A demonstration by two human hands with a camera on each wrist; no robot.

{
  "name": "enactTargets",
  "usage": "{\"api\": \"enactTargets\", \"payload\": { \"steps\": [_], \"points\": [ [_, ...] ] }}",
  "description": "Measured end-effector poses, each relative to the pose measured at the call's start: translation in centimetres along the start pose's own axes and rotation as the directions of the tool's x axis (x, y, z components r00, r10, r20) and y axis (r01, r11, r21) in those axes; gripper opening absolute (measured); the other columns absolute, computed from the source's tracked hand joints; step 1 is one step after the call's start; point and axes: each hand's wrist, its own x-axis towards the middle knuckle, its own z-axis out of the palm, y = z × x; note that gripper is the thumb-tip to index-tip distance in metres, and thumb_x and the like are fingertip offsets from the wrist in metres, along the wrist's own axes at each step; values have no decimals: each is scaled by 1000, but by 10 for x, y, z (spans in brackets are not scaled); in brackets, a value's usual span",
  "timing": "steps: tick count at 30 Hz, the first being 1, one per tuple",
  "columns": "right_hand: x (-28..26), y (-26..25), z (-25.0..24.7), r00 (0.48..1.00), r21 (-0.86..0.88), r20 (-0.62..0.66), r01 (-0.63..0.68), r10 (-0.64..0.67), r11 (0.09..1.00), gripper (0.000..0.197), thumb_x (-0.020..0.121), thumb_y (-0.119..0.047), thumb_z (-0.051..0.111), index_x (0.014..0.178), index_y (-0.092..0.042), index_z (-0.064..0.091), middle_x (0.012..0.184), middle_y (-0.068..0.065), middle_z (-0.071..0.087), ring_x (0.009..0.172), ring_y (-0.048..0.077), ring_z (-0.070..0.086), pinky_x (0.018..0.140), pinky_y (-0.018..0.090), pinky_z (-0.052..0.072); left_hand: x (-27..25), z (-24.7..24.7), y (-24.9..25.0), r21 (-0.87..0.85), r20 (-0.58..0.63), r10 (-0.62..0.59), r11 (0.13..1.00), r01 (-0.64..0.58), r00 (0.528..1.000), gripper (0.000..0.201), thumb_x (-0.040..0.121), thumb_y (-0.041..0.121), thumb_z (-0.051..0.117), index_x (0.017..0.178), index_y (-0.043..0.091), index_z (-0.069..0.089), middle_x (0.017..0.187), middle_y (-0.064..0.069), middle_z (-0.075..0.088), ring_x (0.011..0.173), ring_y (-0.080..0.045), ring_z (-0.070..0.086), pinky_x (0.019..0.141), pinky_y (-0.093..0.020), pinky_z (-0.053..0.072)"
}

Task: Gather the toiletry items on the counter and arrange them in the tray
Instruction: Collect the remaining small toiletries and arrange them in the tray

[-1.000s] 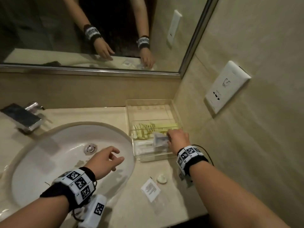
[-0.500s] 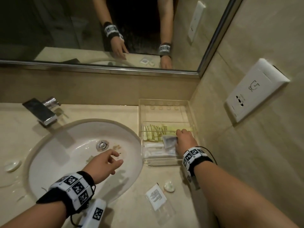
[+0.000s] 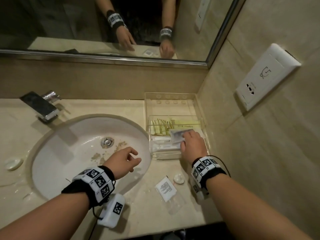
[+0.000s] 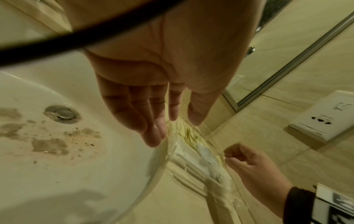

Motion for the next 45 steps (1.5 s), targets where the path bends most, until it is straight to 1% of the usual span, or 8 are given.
{"api": "enactTargets", "payload": {
  "steps": [4, 8, 14, 28, 32, 37, 40, 45],
  "points": [
    [-45, -18, 0, 989, 62, 126, -80, 72, 995, 8, 92, -24, 51, 90, -18, 57, 87, -2, 61, 81, 18, 59, 77, 34, 53, -1, 13, 6, 50, 78, 60, 997, -64, 995, 28, 91, 37, 58, 114, 21, 56, 92, 1, 66, 76, -14, 70, 77, -34, 55],
    [-86, -35, 8, 912, -24, 378, -166, 163, 986, 23, 86, -42, 57, 85, -20, 53, 87, -1, 60, 78, 20, 56, 66, 30, 44, -8, 19, 10, 73, 118, 124, 988, -133, 985, 28, 91, 37, 57, 114, 20, 57, 92, -1, 69, 76, -13, 70, 75, -30, 54],
    [-118, -58, 24, 866, -119, 407, -266, 291, 957, 49, 72, -55, 68, 101, -19, 50, 103, 3, 59, 95, 24, 58, 77, 37, 48, -20, 17, 3, 45, 163, 165, 984, -175, 973, 25, 91, 36, 59, 110, 21, 58, 91, -2, 69, 72, -12, 70, 76, -31, 53],
    [-126, -78, 41, 803, -180, 368, -432, 468, 883, 59, 78, -42, 72, 123, -16, 44, 122, 8, 57, 116, 28, 50, 95, 41, 39, -25, 18, 3, 55, 217, 184, 978, -201, 959, 21, 91, 34, 59, 108, 21, 57, 93, -6, 69, 68, -11, 66, 73, -29, 52],
    [-128, -77, 42, 803, -102, 373, -462, 465, 881, 57, 78, -37, 71, 123, -17, 44, 116, 7, 62, 113, 28, 51, 93, 41, 37, -21, 24, 12, 58, 218, 188, 977, -205, 958, 23, 91, 34, 60, 108, 21, 57, 92, -5, 69, 69, -13, 67, 73, -30, 52],
    [-116, -62, 18, 857, 45, 408, -364, 315, 930, 19, 80, -36, 66, 82, -21, 54, 96, 3, 61, 92, 25, 56, 84, 38, 45, -14, 28, 20, 68, 204, 185, 977, -203, 961, 21, 91, 34, 60, 107, 21, 57, 92, -5, 69, 68, -12, 66, 73, -29, 51],
    [-86, -44, -12, 907, 97, 341, -296, 248, 950, 14, 82, -31, 66, 80, -23, 55, 85, -4, 59, 82, 21, 56, 82, 35, 43, -10, 24, 22, 64, 177, 168, 981, -181, 970, 21, 91, 34, 60, 108, 21, 58, 92, -4, 69, 71, -13, 68, 72, -29, 51],
    [-13, -3, -44, 953, -178, 267, -98, 144, 979, 15, 88, -20, 58, 102, -26, 60, 104, -2, 64, 104, 23, 57, 90, 40, 39, -6, 13, 25, 52, 104, 139, 988, -145, 985, 21, 92, 34, 59, 107, 20, 58, 89, -1, 67, 76, -17, 69, 75, -32, 54]
  ]
}}
